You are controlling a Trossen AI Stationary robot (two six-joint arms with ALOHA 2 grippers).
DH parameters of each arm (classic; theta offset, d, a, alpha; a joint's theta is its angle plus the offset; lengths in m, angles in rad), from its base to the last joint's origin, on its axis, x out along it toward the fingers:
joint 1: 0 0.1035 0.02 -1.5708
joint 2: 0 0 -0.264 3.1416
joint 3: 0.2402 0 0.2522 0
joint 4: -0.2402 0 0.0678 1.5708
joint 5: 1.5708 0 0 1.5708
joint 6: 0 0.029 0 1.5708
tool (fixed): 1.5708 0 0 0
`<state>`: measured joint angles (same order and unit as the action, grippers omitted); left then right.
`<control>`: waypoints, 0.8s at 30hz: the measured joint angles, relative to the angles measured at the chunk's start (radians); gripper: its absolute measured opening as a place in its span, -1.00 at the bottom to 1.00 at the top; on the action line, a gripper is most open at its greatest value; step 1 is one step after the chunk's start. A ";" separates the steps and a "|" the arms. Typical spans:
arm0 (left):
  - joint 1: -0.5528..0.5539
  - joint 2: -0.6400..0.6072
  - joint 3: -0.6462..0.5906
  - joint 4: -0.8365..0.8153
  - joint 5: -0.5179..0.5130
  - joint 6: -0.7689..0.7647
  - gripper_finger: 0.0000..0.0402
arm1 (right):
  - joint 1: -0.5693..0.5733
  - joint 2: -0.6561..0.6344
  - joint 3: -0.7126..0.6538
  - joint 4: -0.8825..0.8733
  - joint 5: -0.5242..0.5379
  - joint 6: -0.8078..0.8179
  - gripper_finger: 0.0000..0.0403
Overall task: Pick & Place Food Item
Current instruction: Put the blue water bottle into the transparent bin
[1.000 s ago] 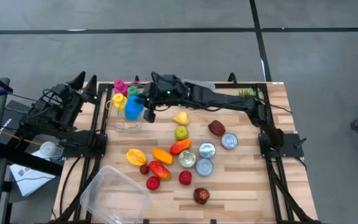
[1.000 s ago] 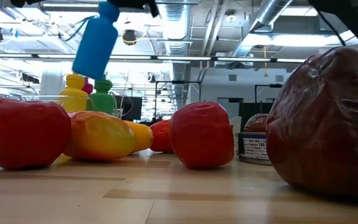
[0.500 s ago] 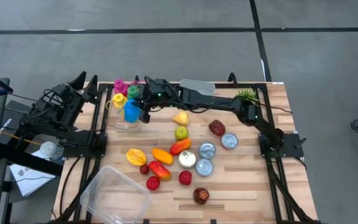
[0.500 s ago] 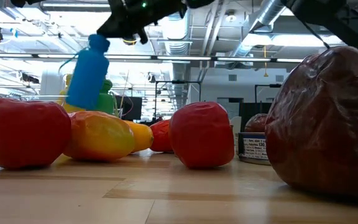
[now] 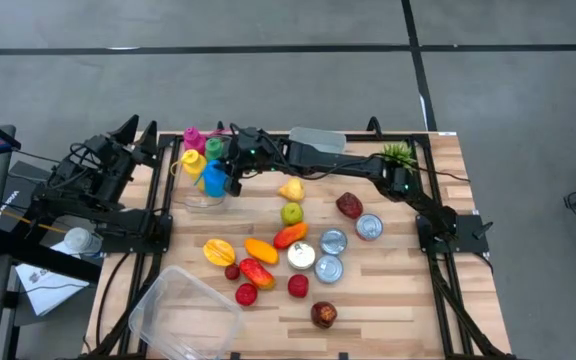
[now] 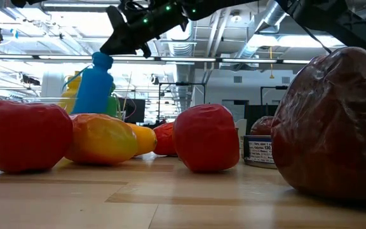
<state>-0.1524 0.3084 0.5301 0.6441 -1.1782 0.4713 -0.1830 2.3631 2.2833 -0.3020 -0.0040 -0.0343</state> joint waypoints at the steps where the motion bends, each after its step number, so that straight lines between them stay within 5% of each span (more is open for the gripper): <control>1: 0.000 0.000 0.000 0.000 0.000 0.000 0.61 | -0.003 0.000 0.000 -0.001 0.000 -0.001 -0.75; 11: 0.000 0.000 0.000 0.000 0.000 0.000 0.61 | -0.013 0.000 0.000 -0.008 0.000 -0.013 -0.61; 24: 0.000 0.000 0.000 0.000 0.000 0.001 0.61 | -0.012 0.000 0.000 -0.008 0.000 -0.019 -0.19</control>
<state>-0.1523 0.3084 0.5301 0.6441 -1.1782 0.4725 -0.1951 2.3631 2.2833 -0.3096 -0.0036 -0.0528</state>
